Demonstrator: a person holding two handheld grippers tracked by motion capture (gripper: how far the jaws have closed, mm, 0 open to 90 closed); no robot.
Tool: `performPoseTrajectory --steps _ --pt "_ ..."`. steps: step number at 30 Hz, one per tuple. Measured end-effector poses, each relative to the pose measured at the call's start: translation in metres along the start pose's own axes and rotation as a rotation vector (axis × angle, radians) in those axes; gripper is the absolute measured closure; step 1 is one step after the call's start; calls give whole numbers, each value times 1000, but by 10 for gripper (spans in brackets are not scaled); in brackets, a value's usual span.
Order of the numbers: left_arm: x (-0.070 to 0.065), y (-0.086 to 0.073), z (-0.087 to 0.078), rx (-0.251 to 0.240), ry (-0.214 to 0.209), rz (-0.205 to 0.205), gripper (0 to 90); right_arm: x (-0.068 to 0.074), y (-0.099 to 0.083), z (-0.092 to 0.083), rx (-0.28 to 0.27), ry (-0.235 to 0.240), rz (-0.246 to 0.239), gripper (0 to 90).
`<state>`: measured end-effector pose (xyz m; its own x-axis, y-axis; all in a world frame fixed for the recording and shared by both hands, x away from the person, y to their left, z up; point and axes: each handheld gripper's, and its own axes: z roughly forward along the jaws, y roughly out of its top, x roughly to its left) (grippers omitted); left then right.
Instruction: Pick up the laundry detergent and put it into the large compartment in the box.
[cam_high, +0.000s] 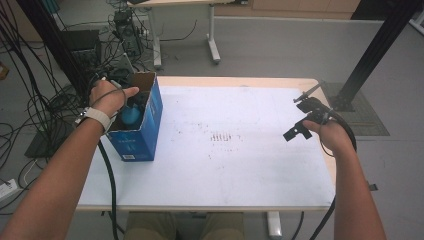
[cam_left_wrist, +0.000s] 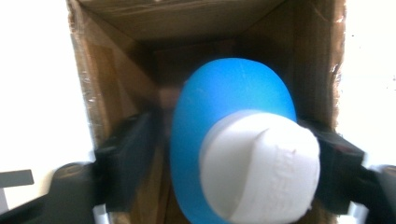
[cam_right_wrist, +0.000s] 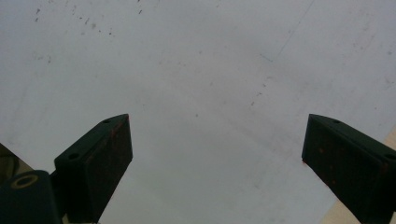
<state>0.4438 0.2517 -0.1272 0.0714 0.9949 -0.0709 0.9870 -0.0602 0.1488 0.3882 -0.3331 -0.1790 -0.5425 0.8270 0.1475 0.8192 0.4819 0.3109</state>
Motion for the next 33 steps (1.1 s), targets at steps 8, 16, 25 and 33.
performPoseTrajectory --steps 8,16,25,33 --pt "-2 -1 -8 -4 5 10 144 1 -1 -1 -5 1 -5 85" --pt "-4 -4 -21 -22 -9 15 98 3 -1 -3 -9 -2 -6 85" --pt "-6 -4 -32 -24 -3 26 99 3 -3 -7 -12 -6 -5 85" --pt "-10 -4 -51 -35 -9 54 99 4 -4 -11 -16 -9 -6 85"
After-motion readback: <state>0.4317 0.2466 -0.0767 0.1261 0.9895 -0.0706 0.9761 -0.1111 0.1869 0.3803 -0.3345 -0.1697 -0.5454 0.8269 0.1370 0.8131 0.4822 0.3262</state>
